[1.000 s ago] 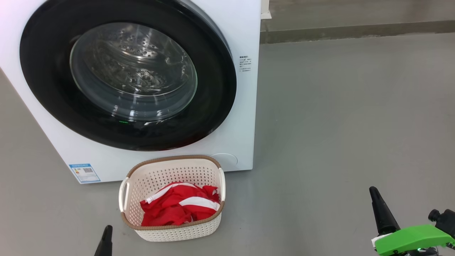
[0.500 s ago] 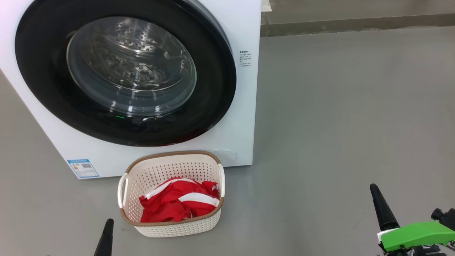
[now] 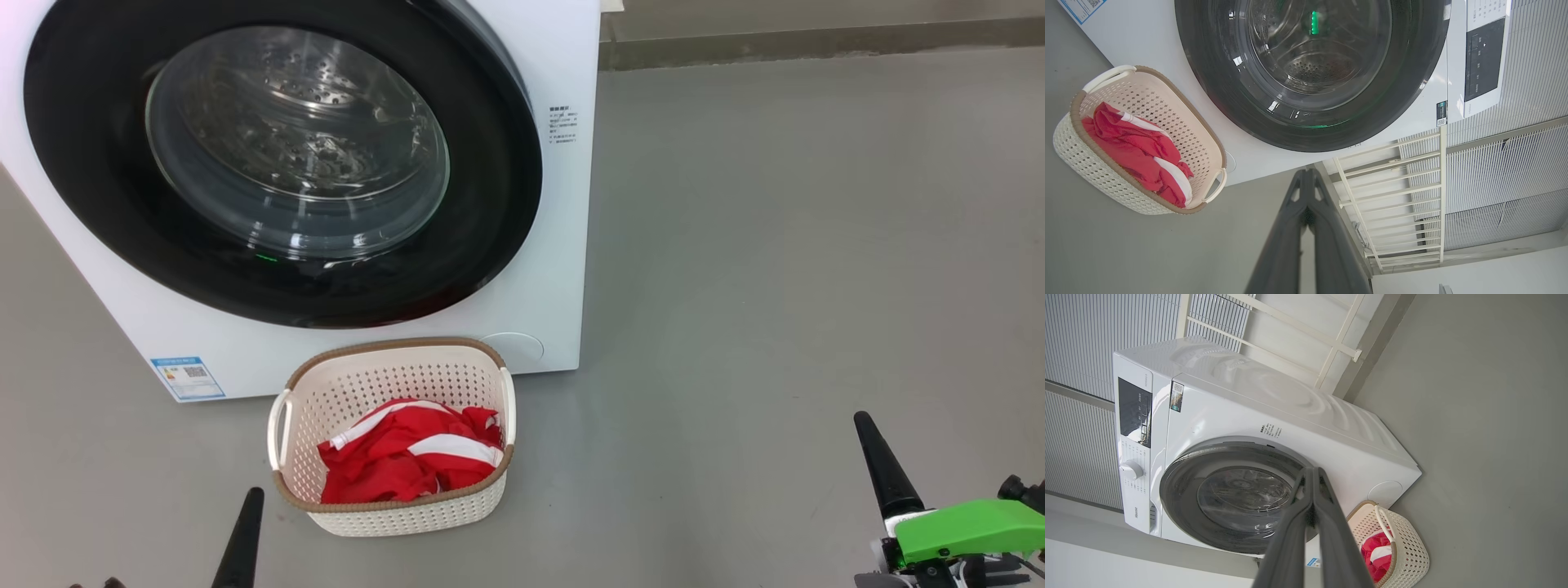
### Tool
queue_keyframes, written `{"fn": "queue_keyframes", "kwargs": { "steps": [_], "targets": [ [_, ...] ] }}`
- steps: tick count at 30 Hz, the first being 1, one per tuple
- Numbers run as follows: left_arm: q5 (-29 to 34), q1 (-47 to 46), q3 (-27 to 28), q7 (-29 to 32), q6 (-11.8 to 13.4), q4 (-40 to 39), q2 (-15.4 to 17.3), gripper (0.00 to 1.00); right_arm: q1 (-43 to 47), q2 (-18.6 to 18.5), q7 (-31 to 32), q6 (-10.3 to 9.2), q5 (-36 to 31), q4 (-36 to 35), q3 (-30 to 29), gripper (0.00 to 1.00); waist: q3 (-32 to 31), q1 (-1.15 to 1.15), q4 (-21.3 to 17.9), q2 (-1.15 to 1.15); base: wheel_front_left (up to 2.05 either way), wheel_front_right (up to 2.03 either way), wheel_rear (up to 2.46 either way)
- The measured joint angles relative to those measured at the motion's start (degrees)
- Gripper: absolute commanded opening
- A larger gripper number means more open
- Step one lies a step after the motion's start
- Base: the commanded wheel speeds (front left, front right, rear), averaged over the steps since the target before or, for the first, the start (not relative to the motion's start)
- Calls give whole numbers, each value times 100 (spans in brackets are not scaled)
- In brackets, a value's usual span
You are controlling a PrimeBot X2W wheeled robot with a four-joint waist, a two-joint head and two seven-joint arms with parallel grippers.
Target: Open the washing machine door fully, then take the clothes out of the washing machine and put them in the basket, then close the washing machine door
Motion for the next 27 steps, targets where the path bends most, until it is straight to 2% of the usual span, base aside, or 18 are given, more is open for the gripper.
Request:
{"fn": "queue_keyframes", "kwargs": {
  "steps": [27],
  "targets": [
    [-1622, -446, 32, 408, 0, 191, -38, 0, -289, 1, 425, -1, 1570, 12, -120, 0, 189, 0, -17, 0, 0, 0, 0]
  ]
}}
